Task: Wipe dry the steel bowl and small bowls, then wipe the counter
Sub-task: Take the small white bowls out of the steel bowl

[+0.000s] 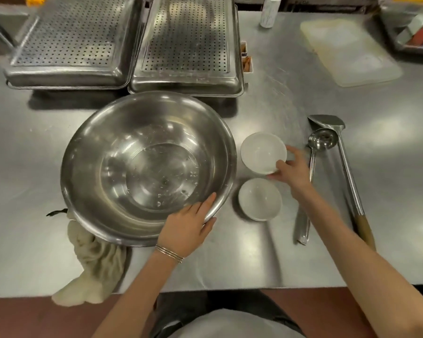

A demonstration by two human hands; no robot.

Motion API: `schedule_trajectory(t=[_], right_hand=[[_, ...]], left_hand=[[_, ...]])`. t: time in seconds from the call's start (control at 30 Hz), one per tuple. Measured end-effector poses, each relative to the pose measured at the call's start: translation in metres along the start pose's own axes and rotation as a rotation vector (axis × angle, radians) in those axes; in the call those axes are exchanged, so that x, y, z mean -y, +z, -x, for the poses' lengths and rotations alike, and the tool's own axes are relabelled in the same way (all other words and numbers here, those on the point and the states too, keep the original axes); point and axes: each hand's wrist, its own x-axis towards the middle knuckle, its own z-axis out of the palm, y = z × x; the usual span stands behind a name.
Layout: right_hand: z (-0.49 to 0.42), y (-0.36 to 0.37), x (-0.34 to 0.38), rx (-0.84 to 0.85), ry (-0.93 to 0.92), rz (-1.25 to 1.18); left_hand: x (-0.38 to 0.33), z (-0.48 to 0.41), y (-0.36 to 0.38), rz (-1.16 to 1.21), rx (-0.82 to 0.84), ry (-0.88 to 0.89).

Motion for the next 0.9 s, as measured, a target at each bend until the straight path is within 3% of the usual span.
schedule_trajectory(t=[0.47, 0.77, 0.9], right_hand=[[-0.065, 0.011, -0.057, 0.039, 0.151, 0.094], [-0.016, -0.002, -0.015, 0.097, -0.113, 0.544], [0.045, 0.014, 0.002, 0.125, -0.313, 0.429]], left_hand=[[-0.003, -0.002, 0.000, 0.031, -0.023, -0.033], [0.006, 0.012, -0.022, 0.065, -0.103, 0.040], [0.039, 0.042, -0.039, 0.059, -0.101, 0.141]])
